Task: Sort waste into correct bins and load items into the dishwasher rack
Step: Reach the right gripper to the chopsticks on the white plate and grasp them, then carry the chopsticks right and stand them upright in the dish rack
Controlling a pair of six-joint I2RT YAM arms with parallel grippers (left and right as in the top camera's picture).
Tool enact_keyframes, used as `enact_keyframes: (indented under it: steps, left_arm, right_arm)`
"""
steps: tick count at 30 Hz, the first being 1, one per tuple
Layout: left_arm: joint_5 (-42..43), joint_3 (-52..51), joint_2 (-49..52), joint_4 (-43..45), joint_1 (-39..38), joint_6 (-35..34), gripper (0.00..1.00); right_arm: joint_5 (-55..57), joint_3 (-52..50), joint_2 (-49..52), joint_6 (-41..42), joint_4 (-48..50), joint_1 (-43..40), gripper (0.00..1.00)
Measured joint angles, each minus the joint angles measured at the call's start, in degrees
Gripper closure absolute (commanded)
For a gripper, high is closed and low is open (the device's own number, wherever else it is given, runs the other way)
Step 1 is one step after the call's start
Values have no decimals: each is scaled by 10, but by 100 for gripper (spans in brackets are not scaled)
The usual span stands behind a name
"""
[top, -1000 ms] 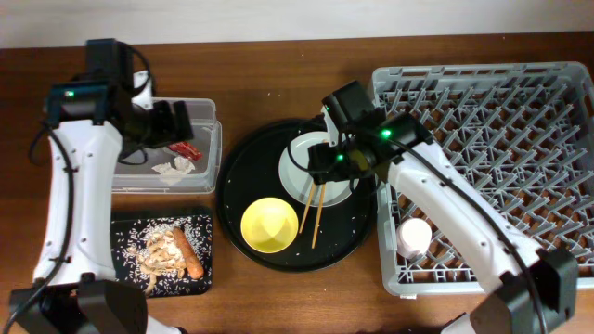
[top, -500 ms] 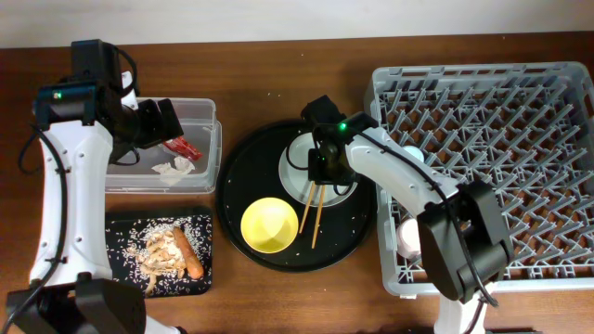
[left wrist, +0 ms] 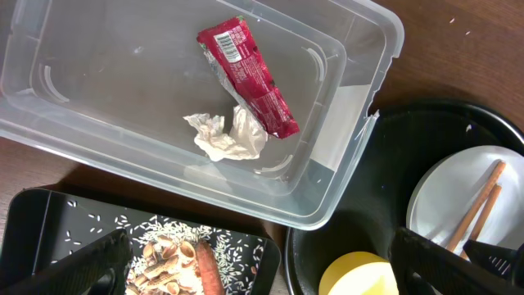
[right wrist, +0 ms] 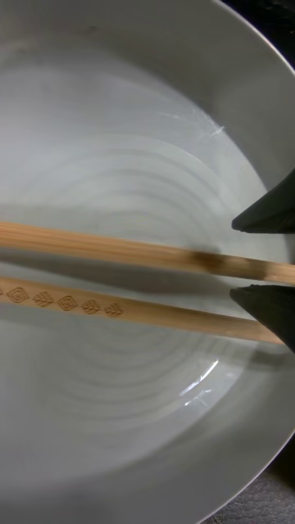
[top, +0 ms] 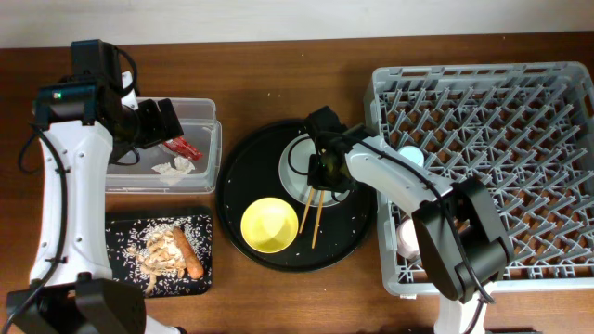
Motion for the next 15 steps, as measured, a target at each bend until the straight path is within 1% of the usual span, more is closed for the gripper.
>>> enact_keyframes:
  steps: [15]
  left_arm:
    - [0,0,0,0,0,0,1]
  right_arm:
    - [0,-2,6,6,4,8,79]
